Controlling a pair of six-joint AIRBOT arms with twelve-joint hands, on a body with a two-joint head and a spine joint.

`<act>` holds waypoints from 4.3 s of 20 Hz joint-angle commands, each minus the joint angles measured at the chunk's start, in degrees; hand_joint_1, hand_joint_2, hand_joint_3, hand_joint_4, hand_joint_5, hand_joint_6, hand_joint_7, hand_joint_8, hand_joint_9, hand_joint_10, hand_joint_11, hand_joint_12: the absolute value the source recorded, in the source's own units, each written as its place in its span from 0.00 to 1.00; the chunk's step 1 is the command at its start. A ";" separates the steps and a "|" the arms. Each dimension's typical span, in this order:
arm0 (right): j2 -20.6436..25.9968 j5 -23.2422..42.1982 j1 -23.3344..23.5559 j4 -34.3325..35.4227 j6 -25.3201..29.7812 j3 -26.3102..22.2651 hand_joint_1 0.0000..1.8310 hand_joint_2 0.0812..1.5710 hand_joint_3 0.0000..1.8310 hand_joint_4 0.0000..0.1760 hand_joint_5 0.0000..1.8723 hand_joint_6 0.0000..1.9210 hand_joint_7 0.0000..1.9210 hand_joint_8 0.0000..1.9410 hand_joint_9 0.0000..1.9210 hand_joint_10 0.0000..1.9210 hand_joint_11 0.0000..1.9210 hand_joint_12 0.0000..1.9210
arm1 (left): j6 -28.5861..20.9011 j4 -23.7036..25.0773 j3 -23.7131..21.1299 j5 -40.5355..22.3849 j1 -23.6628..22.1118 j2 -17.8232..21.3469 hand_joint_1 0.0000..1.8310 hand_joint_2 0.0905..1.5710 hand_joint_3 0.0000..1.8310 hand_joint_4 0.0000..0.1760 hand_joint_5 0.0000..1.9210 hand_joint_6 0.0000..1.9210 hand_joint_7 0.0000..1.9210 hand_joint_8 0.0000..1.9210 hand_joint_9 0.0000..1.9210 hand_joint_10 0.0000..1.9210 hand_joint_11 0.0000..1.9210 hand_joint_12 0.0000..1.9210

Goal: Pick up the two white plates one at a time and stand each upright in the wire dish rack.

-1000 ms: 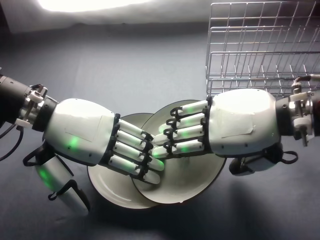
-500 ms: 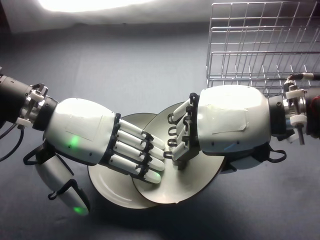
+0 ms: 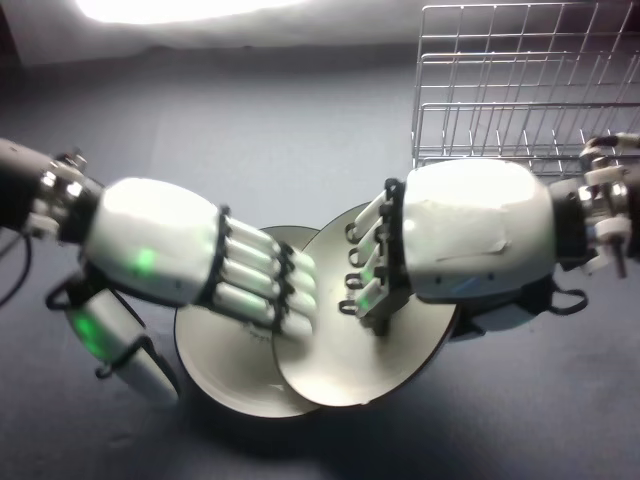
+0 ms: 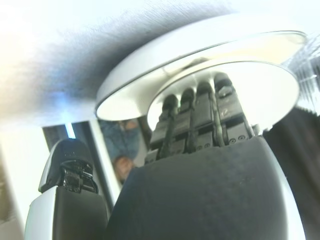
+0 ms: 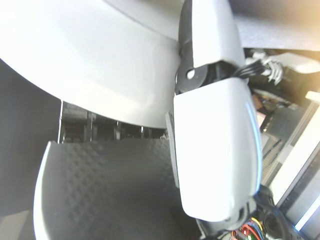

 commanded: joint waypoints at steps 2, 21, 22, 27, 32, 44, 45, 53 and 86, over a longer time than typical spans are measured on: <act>1.62 2.62 1.03 1.66 0.33 -0.79 0.76 0.64 0.00 0.00 0.57 0.42 0.65 0.21 0.55 0.53 0.43 0.64 | -2.11 -7.17 -0.54 -1.65 -1.37 2.43 0.00 0.74 0.00 0.00 0.01 0.00 0.00 0.00 0.00 0.00 0.00 0.00; 12.03 0.91 9.95 28.84 3.23 -12.79 0.76 0.64 0.00 0.00 0.57 0.41 0.62 0.25 0.58 0.49 0.47 0.60 | -10.48 -9.97 -12.40 0.51 -9.98 22.35 0.00 0.74 0.00 0.00 0.02 0.00 0.00 0.00 0.00 0.00 0.00 0.00; 12.22 0.51 10.01 30.85 3.24 -13.12 0.76 0.64 0.00 0.00 0.56 0.43 0.61 0.26 0.57 0.50 0.46 0.60 | -10.20 -10.09 -12.62 0.51 -9.98 22.51 0.00 0.74 0.00 0.00 0.02 0.00 0.00 0.00 0.00 0.00 0.00 0.00; 12.63 0.00 11.79 44.16 3.32 -13.90 0.76 0.65 0.00 0.00 0.56 0.43 0.61 0.27 0.57 0.51 0.46 0.61 | -9.36 -9.86 -11.18 0.90 -9.85 22.02 0.00 0.74 0.00 0.00 0.02 0.00 0.00 0.00 0.00 0.00 0.00 0.00; 12.63 -2.69 15.11 55.60 3.42 -14.03 0.76 0.65 0.00 0.00 0.54 0.46 0.60 0.30 0.56 0.52 0.45 0.62 | -8.90 -7.91 -9.95 1.87 -7.52 21.60 0.00 0.74 0.00 0.00 0.02 0.00 0.00 0.00 0.00 0.00 0.00 0.00; 13.08 -4.20 18.50 67.59 3.71 -12.50 0.76 0.65 0.00 0.00 0.54 0.46 0.60 0.30 0.56 0.52 0.45 0.63 | -9.45 -4.67 -9.20 6.21 -7.10 17.93 0.00 0.73 0.00 0.00 0.01 0.00 0.00 0.00 0.00 0.00 0.00 0.00; 13.16 -4.17 18.50 68.61 3.71 -12.09 0.76 0.65 0.00 0.00 0.54 0.47 0.60 0.28 0.56 0.52 0.45 0.64 | -10.02 -4.63 -10.01 6.16 -8.51 17.80 0.00 0.73 0.00 0.00 0.02 0.00 0.00 0.00 0.00 0.00 0.00 0.00; 14.90 -3.71 18.50 70.97 3.59 -10.09 0.76 0.65 0.00 0.00 0.55 0.46 0.60 0.29 0.57 0.50 0.46 0.59 | -8.83 -1.75 -15.38 8.20 -7.48 17.50 0.00 0.73 0.00 0.00 0.01 0.00 0.00 0.00 0.00 0.00 0.00 0.00; 21.61 0.16 2.24 71.19 3.68 -0.75 0.76 0.65 0.00 0.00 0.55 0.48 0.60 0.28 0.56 0.52 0.45 0.63 | -4.77 0.29 -12.67 9.94 1.52 13.89 0.00 0.73 0.00 0.00 0.02 0.00 0.00 0.00 0.00 0.00 0.00 0.00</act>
